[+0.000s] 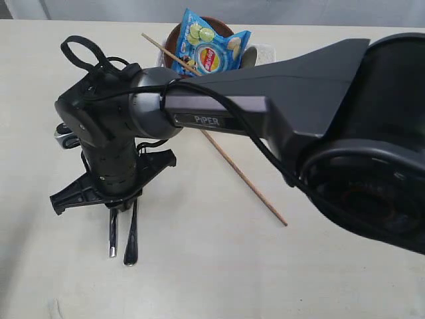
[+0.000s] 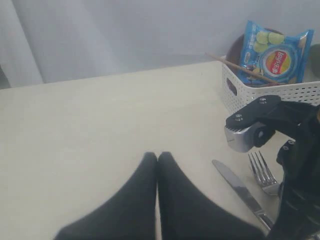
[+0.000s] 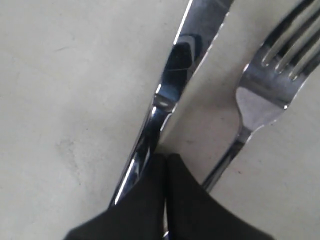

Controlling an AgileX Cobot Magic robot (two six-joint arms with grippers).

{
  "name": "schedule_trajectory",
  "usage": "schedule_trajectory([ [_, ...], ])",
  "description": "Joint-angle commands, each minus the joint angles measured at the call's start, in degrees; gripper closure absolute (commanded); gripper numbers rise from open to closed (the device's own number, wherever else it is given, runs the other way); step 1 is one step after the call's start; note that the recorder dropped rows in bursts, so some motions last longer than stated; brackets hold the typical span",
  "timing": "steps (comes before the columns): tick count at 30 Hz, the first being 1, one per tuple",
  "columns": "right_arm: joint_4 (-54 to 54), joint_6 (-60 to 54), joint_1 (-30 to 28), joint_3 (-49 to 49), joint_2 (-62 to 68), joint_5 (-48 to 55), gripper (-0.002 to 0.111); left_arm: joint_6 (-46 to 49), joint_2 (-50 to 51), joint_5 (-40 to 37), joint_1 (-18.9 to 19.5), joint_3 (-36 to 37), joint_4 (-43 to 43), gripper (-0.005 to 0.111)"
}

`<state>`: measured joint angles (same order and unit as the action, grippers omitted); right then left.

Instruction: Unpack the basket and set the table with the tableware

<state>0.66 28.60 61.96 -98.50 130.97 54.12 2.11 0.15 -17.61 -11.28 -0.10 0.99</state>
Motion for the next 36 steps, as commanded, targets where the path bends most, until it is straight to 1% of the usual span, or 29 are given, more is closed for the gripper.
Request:
schedule_trajectory([
  [1, 3.9, -2.4, 0.3, 0.0, 0.7, 0.6, 0.109, -0.2, -0.2, 0.5, 0.0, 0.1, 0.3, 0.107],
  [10, 4.7, -3.8, 0.3, 0.0, 0.0, 1.3, 0.109, -0.2, -0.2, 0.5, 0.0, 0.1, 0.3, 0.107],
  [15, 5.5, -7.0, 0.1, -0.1, -3.4, -7.5, 0.109, -0.2, -0.2, 0.5, 0.0, 0.1, 0.3, 0.107],
  [19, 5.5, -7.4, -0.3, -0.1, -3.2, -8.9, 0.109, -0.2, -0.2, 0.5, 0.0, 0.1, 0.3, 0.107],
  [23, 6.0, -9.2, -1.6, -0.1, -2.0, -16.0, 0.109, -0.2, -0.2, 0.5, 0.0, 0.1, 0.3, 0.107],
  [24, 7.7, -10.9, -2.4, -0.1, -1.4, -18.0, 0.109, -0.2, -0.2, 0.5, 0.0, 0.1, 0.3, 0.107],
  [27, 11.5, -13.4, -4.0, -0.1, -0.1, -19.8, 0.109, -0.2, -0.2, 0.5, 0.0, 0.1, 0.3, 0.107],
  [30, 11.7, -14.6, -4.4, -0.1, 0.5, -21.6, 0.109, -0.2, -0.2, 0.5, 0.0, 0.1, 0.3, 0.107],
  [33, 16.0, -17.1, -4.5, -0.1, 2.1, -23.9, 0.109, -0.2, -0.2, 0.5, 0.0, 0.1, 0.3, 0.107],
  [36, 16.0, -17.1, -4.5, -0.1, 3.4, -24.1, 0.109, -0.2, -0.2, 0.5, 0.0, 0.1, 0.3, 0.107],
])
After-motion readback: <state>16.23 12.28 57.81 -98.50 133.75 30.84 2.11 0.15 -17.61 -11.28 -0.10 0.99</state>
